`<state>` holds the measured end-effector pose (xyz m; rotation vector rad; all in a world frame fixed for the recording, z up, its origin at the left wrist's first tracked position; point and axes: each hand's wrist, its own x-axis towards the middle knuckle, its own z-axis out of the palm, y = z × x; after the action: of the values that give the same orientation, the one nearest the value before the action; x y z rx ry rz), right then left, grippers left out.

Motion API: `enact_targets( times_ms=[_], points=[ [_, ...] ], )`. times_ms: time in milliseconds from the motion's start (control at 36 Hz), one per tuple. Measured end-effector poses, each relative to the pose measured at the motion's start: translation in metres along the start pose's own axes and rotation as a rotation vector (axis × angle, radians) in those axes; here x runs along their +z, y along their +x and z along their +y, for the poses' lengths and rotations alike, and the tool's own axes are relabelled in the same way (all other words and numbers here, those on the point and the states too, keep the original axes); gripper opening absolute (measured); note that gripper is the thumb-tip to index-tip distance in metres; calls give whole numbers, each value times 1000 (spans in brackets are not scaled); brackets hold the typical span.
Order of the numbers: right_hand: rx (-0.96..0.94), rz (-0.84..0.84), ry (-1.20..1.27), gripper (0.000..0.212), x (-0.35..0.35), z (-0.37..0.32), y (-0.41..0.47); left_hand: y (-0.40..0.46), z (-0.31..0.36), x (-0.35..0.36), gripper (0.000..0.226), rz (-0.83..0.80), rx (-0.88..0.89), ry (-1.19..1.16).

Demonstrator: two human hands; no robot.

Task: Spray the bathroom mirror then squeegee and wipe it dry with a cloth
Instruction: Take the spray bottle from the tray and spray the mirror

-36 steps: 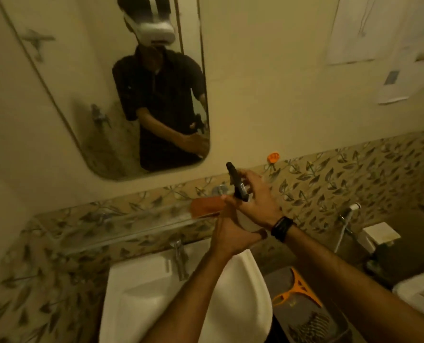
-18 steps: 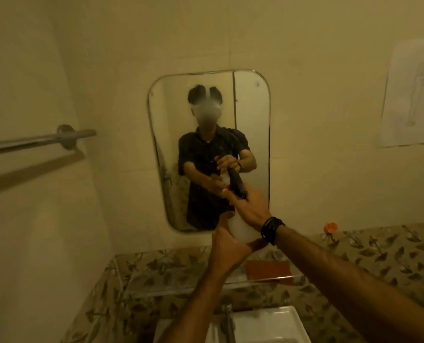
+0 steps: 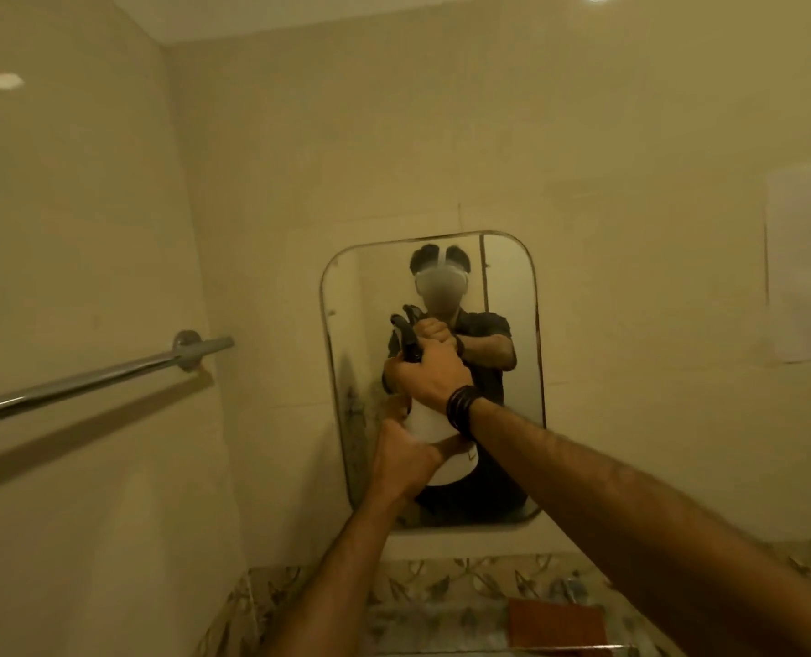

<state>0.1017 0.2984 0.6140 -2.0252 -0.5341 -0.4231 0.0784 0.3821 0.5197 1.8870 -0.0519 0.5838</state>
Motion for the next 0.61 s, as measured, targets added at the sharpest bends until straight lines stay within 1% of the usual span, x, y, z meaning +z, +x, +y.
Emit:
enact_targets(
  times_ms=[56, 194, 250, 306, 361, 444, 500, 556, 583, 611],
  points=[
    [7, -12, -16, 17, -1, -4, 6, 3, 4, -2, 74, 9, 6, 21],
    [17, -56, 34, 13, -5, -1, 13, 7, 7, 1, 85, 0, -28, 16],
    [12, -34, 43, 17, -8, 4, 12, 8, 8, 5, 87, -27, -43, 20],
    [11, 23, 10, 15, -14, 10, 10, 9, 9, 11, 78, -61, -24, 33],
    [29, 72, -20, 16, -21, 16, 8, 11, 10, 18, 80, -93, 3, 36],
    [61, 116, -33, 16, -33, 27, 7, 13, 13, 31, 95, -123, 32, 49],
    [79, 166, -47, 21, -42, 35, 8, 14, 17, 40, 103, -150, 48, 49],
    [96, 216, -20, 22, -52, 43, 11, 14, 23, 50, 125, -176, 45, 32],
    [100, 232, -8, 23, -57, 47, 12, 15, 26, 55, 132, -182, 41, 31],
    [108, 242, -9, 24, -62, 50, 12, 14, 29, 60, 133, -189, 42, 32]
  ],
)
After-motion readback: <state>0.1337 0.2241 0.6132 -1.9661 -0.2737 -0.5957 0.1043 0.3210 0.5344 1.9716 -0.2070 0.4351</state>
